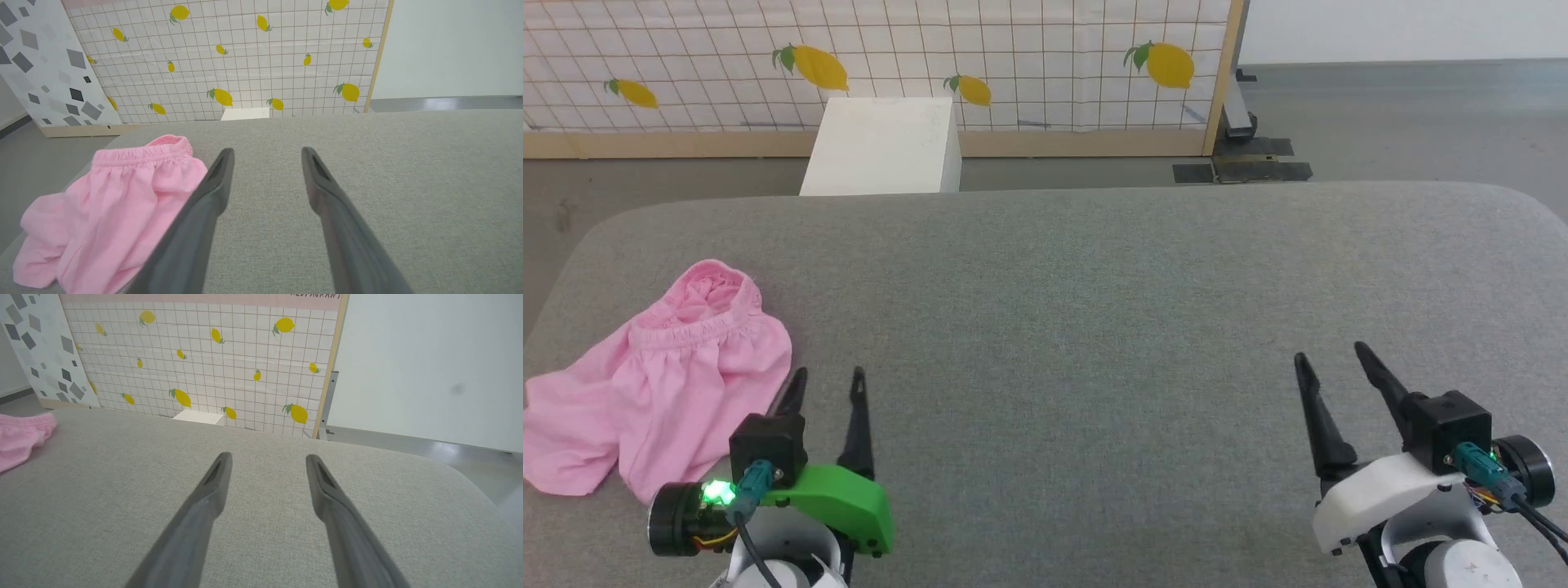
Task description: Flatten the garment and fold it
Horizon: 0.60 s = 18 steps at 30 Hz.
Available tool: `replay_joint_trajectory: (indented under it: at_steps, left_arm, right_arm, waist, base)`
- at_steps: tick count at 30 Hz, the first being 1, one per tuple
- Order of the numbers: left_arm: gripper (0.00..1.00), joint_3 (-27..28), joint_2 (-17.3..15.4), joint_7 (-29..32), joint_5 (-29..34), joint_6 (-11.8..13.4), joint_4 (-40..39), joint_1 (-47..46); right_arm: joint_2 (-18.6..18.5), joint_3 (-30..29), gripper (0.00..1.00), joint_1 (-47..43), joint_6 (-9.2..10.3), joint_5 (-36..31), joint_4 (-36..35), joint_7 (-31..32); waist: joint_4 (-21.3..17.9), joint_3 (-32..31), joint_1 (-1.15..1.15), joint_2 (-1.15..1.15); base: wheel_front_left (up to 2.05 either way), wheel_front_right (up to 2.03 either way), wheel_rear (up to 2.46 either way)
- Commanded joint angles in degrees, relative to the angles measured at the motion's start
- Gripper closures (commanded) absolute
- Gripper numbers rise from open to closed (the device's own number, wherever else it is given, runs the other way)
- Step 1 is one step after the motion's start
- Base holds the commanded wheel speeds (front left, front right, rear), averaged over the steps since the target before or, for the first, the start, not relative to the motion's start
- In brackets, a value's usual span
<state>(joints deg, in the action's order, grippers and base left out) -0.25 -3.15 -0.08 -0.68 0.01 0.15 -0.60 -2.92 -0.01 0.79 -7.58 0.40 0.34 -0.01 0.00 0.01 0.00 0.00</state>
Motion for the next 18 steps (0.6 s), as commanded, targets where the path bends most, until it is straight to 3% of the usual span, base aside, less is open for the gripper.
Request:
replay_joint_trajectory:
  at_steps: [1,18]
  left_arm:
    - [0.00,-0.04,0.01,-0.29,-0.19,0.02,0.08,0.09]
    - [0.00,-0.56,0.02,-2.32,-1.72,0.29,1.05,0.37]
  right_arm:
    - [0.00,0.04,0.00,-0.07,0.00,0.47,0.19,-0.31]
    - [0.01,0.01,0.00,-0.27,0.01,2.92,1.49,-2.33]
  waist:
    - [0.01,0.01,0.00,0.00]
    - [0.98,0.03,0.00,0.00]
  base:
    - [0.00,0.00,0.00]
    - [0.00,0.00,0.00]
